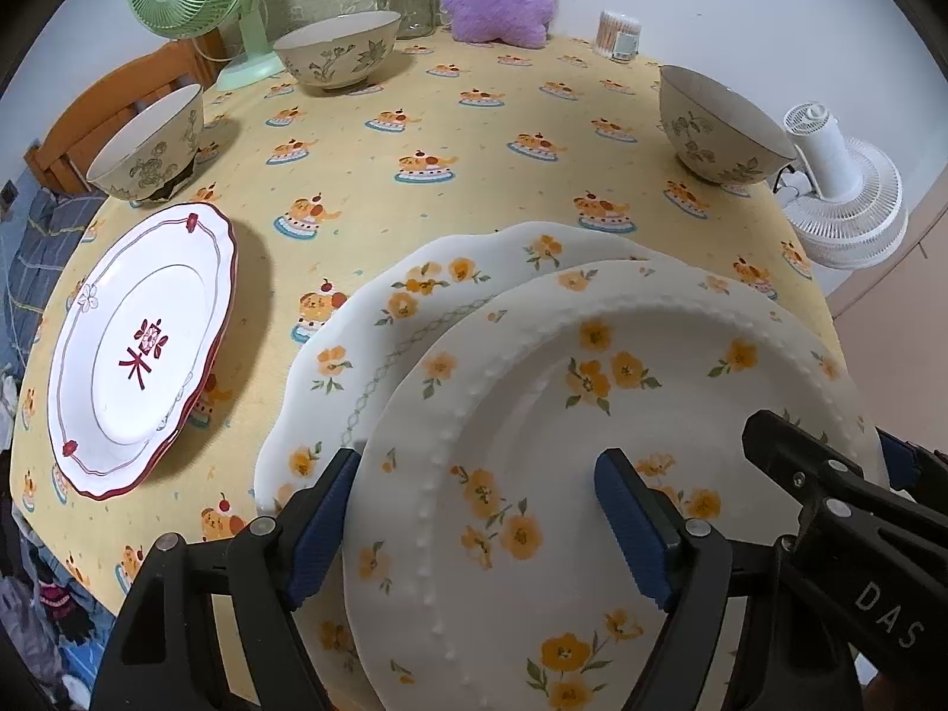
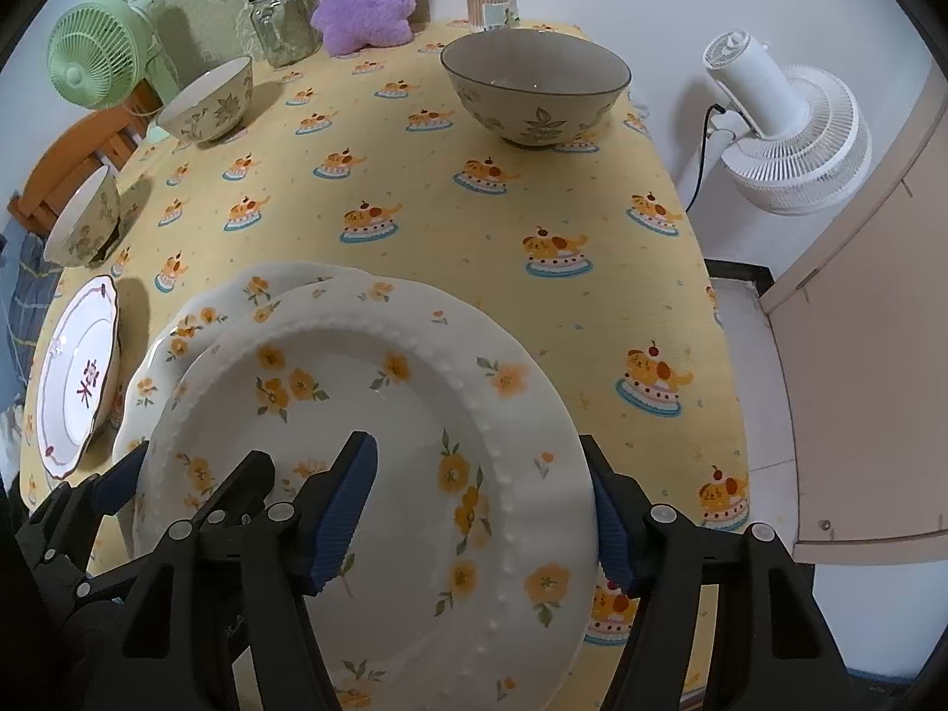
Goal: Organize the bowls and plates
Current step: 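Lower the held plate onto the floral plate and open both tools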
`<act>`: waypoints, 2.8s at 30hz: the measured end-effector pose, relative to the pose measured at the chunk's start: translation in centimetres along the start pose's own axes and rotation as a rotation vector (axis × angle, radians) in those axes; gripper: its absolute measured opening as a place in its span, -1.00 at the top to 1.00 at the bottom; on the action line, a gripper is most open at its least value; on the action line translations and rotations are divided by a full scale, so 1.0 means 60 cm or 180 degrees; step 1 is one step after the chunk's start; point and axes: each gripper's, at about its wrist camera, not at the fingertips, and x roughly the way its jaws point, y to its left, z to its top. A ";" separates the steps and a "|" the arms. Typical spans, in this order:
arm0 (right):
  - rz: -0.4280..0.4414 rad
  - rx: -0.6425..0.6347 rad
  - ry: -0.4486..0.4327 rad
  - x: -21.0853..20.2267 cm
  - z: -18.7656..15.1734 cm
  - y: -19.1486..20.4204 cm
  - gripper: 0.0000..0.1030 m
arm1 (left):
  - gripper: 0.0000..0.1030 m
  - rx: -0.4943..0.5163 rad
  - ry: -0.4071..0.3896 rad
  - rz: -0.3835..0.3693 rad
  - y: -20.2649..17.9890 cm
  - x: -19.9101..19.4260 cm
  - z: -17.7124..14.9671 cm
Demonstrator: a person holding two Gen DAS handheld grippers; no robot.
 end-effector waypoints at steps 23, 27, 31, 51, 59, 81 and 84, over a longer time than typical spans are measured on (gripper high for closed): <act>-0.0121 -0.0024 -0.0049 -0.009 -0.005 0.004 -0.31 | -0.71 0.0470 -0.0077 0.0066 -0.036 -0.012 0.009; -0.0166 0.0031 -0.0055 -0.026 -0.013 -0.004 -0.31 | -0.71 0.0507 -0.0023 -0.0033 -0.033 -0.023 0.005; -0.0217 0.0057 -0.0055 -0.046 -0.027 -0.012 -0.13 | -0.71 0.0567 0.0043 -0.0103 -0.030 -0.029 -0.003; -0.0258 0.0228 0.0191 -0.004 -0.031 0.023 0.14 | -0.71 0.0862 0.0041 -0.0067 -0.009 -0.028 -0.002; -0.0321 0.0247 0.0206 0.007 -0.023 0.035 0.14 | -0.72 0.0898 0.0024 -0.0092 -0.002 -0.027 0.004; -0.0349 0.0426 -0.0143 -0.057 -0.012 0.078 -0.27 | -0.75 0.0897 -0.0148 -0.0431 0.063 -0.083 0.037; -0.0357 0.0482 -0.0233 -0.074 -0.009 0.095 -0.32 | -0.77 0.0878 -0.0210 -0.0449 0.081 -0.095 0.044</act>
